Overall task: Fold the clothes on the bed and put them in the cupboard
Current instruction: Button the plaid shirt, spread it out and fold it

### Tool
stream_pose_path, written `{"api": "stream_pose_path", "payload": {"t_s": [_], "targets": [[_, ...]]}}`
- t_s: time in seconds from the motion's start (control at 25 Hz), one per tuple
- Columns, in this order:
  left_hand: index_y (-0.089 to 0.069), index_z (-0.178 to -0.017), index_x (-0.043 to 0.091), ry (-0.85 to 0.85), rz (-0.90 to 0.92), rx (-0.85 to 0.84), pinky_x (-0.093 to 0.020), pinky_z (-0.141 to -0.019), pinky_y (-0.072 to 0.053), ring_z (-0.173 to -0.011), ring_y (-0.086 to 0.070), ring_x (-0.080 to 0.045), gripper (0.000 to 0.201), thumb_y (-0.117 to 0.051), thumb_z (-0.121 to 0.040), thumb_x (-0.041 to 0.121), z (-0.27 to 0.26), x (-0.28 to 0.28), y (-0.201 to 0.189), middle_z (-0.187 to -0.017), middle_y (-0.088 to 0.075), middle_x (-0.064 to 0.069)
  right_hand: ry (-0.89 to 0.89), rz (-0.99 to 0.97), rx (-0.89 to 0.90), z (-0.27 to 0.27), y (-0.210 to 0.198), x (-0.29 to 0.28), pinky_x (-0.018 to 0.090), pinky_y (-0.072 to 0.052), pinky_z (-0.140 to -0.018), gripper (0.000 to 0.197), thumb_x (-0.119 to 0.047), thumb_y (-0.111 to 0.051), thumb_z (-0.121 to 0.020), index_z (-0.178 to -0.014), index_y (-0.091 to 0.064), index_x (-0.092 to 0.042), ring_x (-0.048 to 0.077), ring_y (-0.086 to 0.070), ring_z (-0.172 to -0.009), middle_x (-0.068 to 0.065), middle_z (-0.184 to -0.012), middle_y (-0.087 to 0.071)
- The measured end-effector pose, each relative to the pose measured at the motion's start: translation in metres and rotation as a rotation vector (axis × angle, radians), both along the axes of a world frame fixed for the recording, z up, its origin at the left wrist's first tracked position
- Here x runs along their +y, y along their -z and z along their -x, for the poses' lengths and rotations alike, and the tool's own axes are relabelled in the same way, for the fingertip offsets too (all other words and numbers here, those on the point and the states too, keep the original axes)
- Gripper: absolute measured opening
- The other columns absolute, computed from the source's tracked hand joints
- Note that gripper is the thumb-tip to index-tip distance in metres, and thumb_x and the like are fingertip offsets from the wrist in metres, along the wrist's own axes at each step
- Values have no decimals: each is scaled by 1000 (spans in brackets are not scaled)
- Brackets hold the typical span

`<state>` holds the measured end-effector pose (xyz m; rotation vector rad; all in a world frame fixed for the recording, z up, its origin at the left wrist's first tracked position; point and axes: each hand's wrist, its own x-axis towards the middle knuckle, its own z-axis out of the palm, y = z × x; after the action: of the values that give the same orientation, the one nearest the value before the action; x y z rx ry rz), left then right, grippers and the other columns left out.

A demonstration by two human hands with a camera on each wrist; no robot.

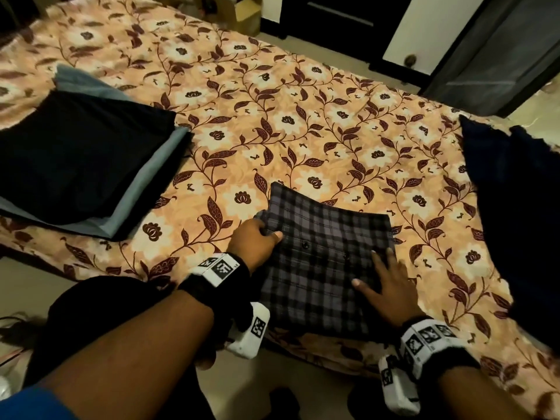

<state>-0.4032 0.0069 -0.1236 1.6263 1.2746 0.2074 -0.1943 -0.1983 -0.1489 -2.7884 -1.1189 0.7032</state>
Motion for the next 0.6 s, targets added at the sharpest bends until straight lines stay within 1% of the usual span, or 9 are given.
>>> {"api": "stream_pose_path", "payload": {"t_s": [0.08,0.12,0.2,0.24,0.28,0.36,0.44,0.52,0.6], "targets": [[-64,-110,14,2,-36,58,-41,-91,-52,-101,-63,-29,30,-65,-90,36,8,4,-9,-109,-68,-8,-27,92,-41,17,2,7,56,-1,-115,82,-69,-35,-89,-152,3,-34,29,12,-147,0,-160,16],[-60,-116,16,33,-134,144,-41,-91,-51,-104,-62,-30,35,-64,-90,39,11,2,-14,-113,-66,-9,-11,101,-47,23,0,10,57,4,-114,81,-71,-30,-88,-151,5,-35,28,15,-146,-1,-159,18],[-48,-131,18,133,-507,357,-44,-95,-47,-116,-53,-33,50,-58,-90,45,3,0,-20,-127,-56,-11,-8,64,-56,28,-8,21,59,8,-112,75,-70,-25,-90,-151,4,-37,24,19,-146,-3,-159,18],[-43,-138,19,193,-677,378,-46,-100,-43,-125,-46,-32,54,-54,-92,46,-10,-1,-21,-137,-49,-11,-40,26,-68,28,-10,33,59,10,-112,71,-67,-24,-92,-151,2,-38,22,19,-146,-5,-159,18],[-39,-143,20,273,-766,361,-47,-108,-36,-135,-36,-31,55,-48,-95,45,-28,-2,-20,-147,-40,-9,-95,-5,-70,27,-12,49,58,11,-112,66,-63,-23,-95,-151,1,-38,21,18,-146,-7,-159,16],[-29,-151,23,459,-713,385,-50,-119,-12,-148,-13,-27,54,-33,-101,43,-61,-5,-7,-160,-22,-4,-230,-28,-28,30,-10,91,57,10,-112,58,-53,-23,-99,-151,-2,-38,20,12,-147,-11,-160,10],[-15,-155,25,534,-563,479,-52,-119,3,-150,1,-24,56,-22,-103,45,-76,-5,22,-164,-8,1,-329,8,33,33,1,122,58,8,-113,56,-50,-24,-100,-151,0,-40,18,8,-148,-14,-160,8],[-8,-155,33,495,-522,492,-54,-119,5,-150,5,-21,58,-20,-101,51,-69,0,47,-164,-1,7,-341,85,16,22,17,124,57,10,-113,65,-64,-22,-94,-149,6,-44,18,10,-148,-18,-158,12],[-6,-153,42,450,-498,441,-59,-115,6,-150,7,-19,63,-24,-96,63,-64,9,58,-163,5,12,-197,154,22,-18,23,104,57,12,-111,82,-84,-17,-80,-147,10,-46,20,14,-147,-21,-156,16]]}}
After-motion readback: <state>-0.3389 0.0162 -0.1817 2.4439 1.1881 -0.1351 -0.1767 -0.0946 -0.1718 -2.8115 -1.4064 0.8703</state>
